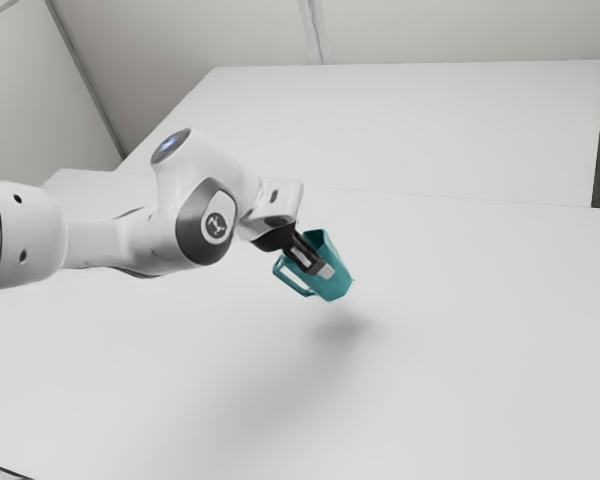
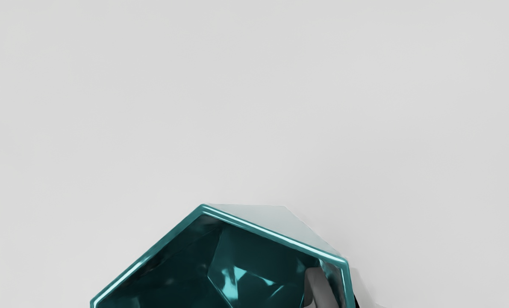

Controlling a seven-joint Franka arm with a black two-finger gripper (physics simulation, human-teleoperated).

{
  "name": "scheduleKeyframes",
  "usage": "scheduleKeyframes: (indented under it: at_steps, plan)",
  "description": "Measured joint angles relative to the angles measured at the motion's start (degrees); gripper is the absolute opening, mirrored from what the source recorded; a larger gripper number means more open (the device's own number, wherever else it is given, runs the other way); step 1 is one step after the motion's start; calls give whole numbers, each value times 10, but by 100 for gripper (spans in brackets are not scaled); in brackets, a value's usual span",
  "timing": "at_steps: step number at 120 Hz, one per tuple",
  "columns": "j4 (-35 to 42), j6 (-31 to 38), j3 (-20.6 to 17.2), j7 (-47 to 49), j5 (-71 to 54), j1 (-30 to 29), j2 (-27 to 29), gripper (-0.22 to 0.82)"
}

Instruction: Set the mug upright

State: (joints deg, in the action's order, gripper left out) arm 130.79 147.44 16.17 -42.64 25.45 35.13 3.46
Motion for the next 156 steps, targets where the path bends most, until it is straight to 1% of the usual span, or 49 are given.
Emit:
scheduleKeyframes:
  at_steps: [8, 14, 25, 45, 58, 86, 128, 131, 147, 156]
  plan:
    - [-1, -11, 2, 25, -60, -25, 2, -15]
    - [-1, -20, 10, 43, -91, -36, 1, -15]
    - [-11, -41, 30, 72, -128, -42, -4, -15]
    - [-37, -79, 54, 114, -163, -51, -40, -15]
    - [-47, -102, 54, 135, -170, -73, -59, -15]
    - [-53, -148, 46, 168, -175, -127, -79, -15]
    - [-54, -167, 38, 197, -175, -136, -88, -15]
    - [-54, -168, 38, 198, -175, -135, -88, -13]
    - [-54, -173, 39, 204, -173, -135, -86, 17]
    - [-53, -177, 39, 207, -173, -134, -81, 30]
